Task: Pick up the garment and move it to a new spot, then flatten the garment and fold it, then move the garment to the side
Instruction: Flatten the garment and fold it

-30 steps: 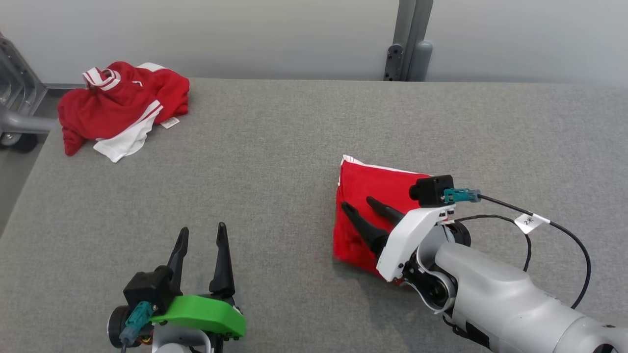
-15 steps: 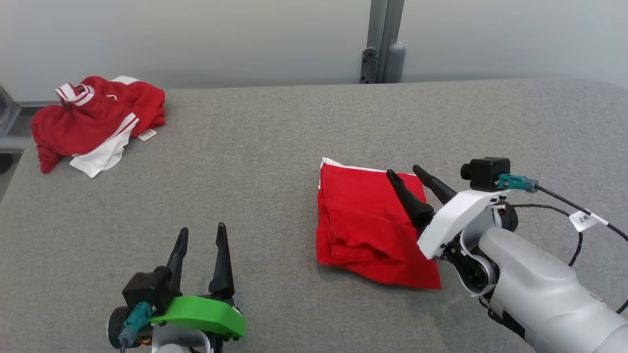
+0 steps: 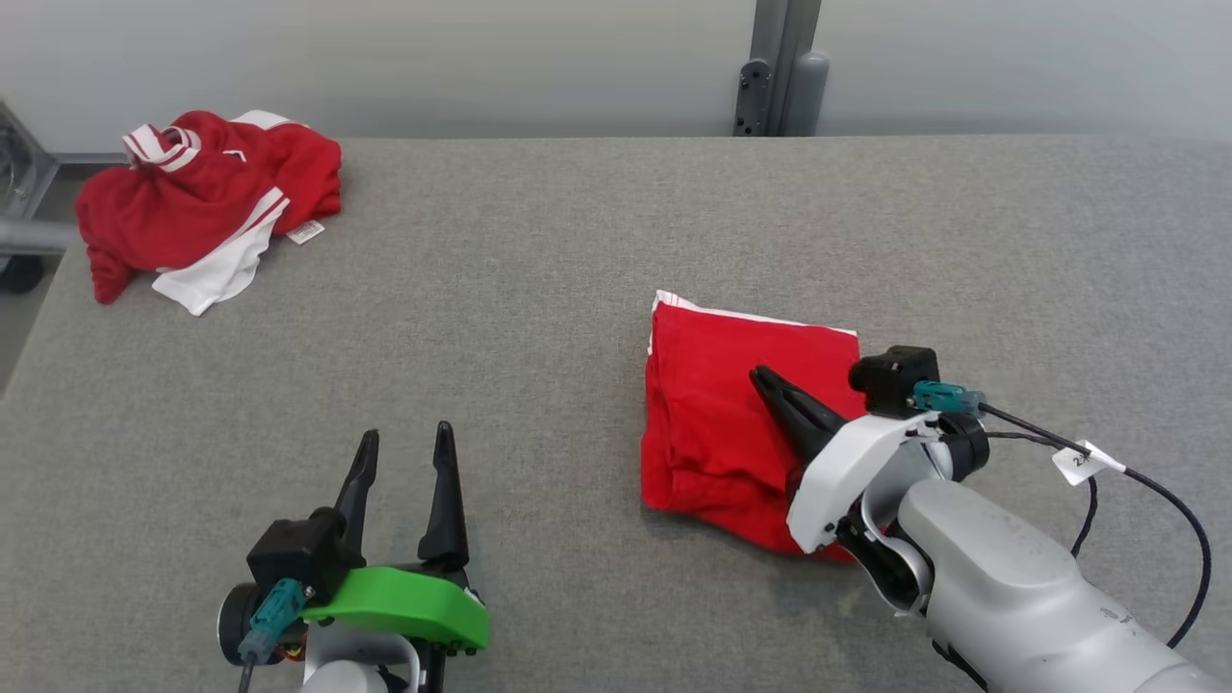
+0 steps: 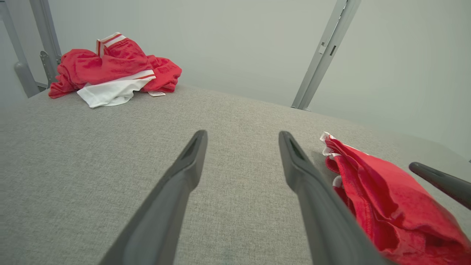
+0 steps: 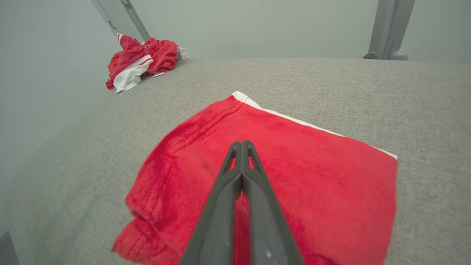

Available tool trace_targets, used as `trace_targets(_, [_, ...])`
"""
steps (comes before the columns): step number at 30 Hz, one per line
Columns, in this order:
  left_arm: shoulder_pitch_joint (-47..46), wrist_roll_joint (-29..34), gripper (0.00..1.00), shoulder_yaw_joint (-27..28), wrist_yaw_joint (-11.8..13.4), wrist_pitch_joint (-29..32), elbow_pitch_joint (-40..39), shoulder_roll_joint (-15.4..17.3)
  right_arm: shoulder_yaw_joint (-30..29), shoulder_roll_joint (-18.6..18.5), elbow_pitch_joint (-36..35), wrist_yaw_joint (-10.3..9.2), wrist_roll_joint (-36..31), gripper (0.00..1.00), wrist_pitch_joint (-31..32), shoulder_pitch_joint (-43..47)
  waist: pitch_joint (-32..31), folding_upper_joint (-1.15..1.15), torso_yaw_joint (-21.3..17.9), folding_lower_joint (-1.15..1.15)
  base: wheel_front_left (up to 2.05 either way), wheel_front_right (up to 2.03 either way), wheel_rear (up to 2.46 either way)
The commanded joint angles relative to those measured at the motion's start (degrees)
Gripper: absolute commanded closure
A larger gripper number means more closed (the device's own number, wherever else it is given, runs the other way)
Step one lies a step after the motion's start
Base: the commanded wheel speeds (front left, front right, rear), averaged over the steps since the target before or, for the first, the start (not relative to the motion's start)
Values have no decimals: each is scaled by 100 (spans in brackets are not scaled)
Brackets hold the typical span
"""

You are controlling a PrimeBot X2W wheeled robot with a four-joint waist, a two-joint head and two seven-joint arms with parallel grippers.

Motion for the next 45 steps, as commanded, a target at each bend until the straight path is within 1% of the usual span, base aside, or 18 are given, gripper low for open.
trace_targets(1, [-88,42,0,-3,-8,-19,5,-1,-23,71,122,-2,-104,100,-18,-93,144,0,204,0,0,0,0])
trace_targets(4, [-144,47,0,-18,-19,-34,26,-16,60,237,370,-2,-268,100,-18,-148,207,0,385,0,0,0,0])
trace_targets(8, [-165,34,0,-19,-29,-52,46,-29,303,392,510,-2,-380,100,-18,-143,228,0,580,0,0,0,0])
trace_targets(13, [-100,5,0,7,-4,-74,60,-36,631,470,744,-2,-492,100,-17,-51,190,0,650,0,0,0,0])
trace_targets(17, [-72,-19,0,28,13,-94,55,-41,913,550,947,-2,-467,100,-18,-19,177,0,588,0,0,0,0])
trace_targets(21, [-83,-28,0,46,16,-100,46,-40,1144,607,974,-2,-381,100,-17,-50,182,0,455,0,0,0,0])
trace_targets(25, [-99,-25,0,52,12,-109,65,-32,1254,576,749,-2,-513,100,-18,-180,173,0,297,0,0,0,0])
trace_targets(28, [-83,-32,0,68,19,-109,84,-16,1085,535,417,-2,-681,100,-18,-185,108,0,155,0,0,0,0])
trace_targets(29, [-78,-30,0,70,20,-111,88,-7,973,511,290,-2,-749,98,-18,-159,82,0,107,0,0,0,0])
trace_targets(31, [-76,-31,0,77,12,-116,87,10,664,449,28,-2,-913,60,-19,-64,22,0,12,0,0,0,0])
trace_targets(32, [-76,-24,0,80,11,-119,82,16,496,421,-89,-2,-991,47,-18,-6,-6,0,-30,0,0,0,0])
trace_targets(33, [-74,-15,0,78,16,-121,84,20,318,401,-211,-2,-1105,21,-18,62,-42,0,-82,0,0,0,0])
trace_targets(34, [-64,-11,0,85,24,-123,85,23,119,382,-340,-2,-1241,5,-18,130,-81,0,-137,0,0,0,0])
trace_targets(35, [-49,-9,0,93,28,-126,84,30,-97,368,-476,-2,-1366,0,-18,211,-122,0,-192,0,0,0,0])
trace_targets(41, [59,30,0,154,59,-143,98,50,-1592,360,-1230,-2,-2258,0,-18,940,-382,0,-503,0,0,0,0])
trace_targets(45, [157,120,0,169,91,-147,102,44,-2533,469,-1702,-2,-2729,0,-18,1527,-529,0,-646,0,0,0,0])
